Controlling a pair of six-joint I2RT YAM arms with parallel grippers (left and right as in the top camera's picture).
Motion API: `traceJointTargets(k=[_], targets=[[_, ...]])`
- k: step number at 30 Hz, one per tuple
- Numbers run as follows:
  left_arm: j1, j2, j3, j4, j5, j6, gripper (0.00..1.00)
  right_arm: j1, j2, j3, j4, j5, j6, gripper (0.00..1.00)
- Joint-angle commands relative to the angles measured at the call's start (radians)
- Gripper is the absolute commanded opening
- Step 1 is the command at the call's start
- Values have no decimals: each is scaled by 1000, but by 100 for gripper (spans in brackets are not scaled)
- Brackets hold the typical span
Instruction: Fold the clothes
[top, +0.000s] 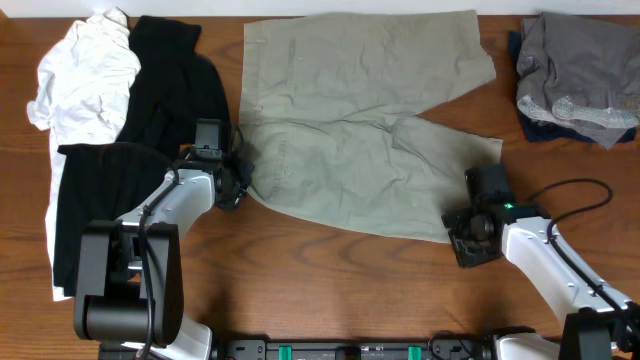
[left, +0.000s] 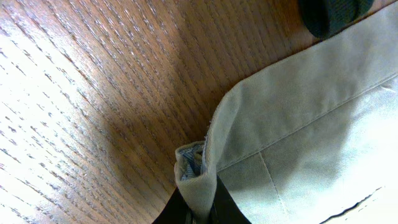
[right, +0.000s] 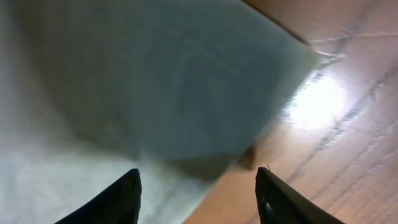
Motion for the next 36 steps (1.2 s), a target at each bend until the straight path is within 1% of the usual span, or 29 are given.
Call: traceJointTargets(k=[1,4,6,8,9,12,14,15,16,17,18,19,20,23,25,29,31,36], targets=[[0,36,-6,-11,-10,-2,6,6,-3,-16,-1,4,17,58],[0,36,-6,-11,-10,-2,6,6,-3,-28,21,32,17,59],[0,36,-6,-11,-10,-2,6,6,-3,-39,42,58,18,64],[0,36,-6,-14,-10,-2,6,6,0,-54,81,76,17,65],[0,36,-6,-14,-10,-2,6,6,1,-61,101,80,17,64],[0,36,-6,-16,-10,-2,6,6,9,-82,179,94,5,57],[0,36,-6,-24,-9,-2,13,6,13,-90,233,96,-70,49],[0,36,-6,-30,-8,-2,13,6,14,-91,254,96,-116,43],[0,36,-6,-38,-8,-2,13,6,14,-92,274,95,-172,35],[0,36,-6,-40,-8,-2,12,6,14,-92,291,93,-223,28],[0,36,-6,-40,-8,-2,12,6,14,-92,303,88,-259,17],[0,36,-6,-41,-8,-2,8,6,14,-92,318,77,-299,4],[0,36,-6,-41,-8,-1,6,6,14,-92,327,73,-323,1],[0,36,-6,-42,3,10,6,6,13,-92,336,63,-366,1],[1,33,-6,-41,29,51,6,3,8,-86,335,38,-400,1],[9,-13,-6,-48,63,135,7,-33,-37,-47,311,-62,-515,1],[16,-68,-6,-76,71,177,6,-65,-77,-15,252,-88,-555,1],[23,-271,-6,-178,71,262,6,-152,-183,95,22,-88,-656,1]])
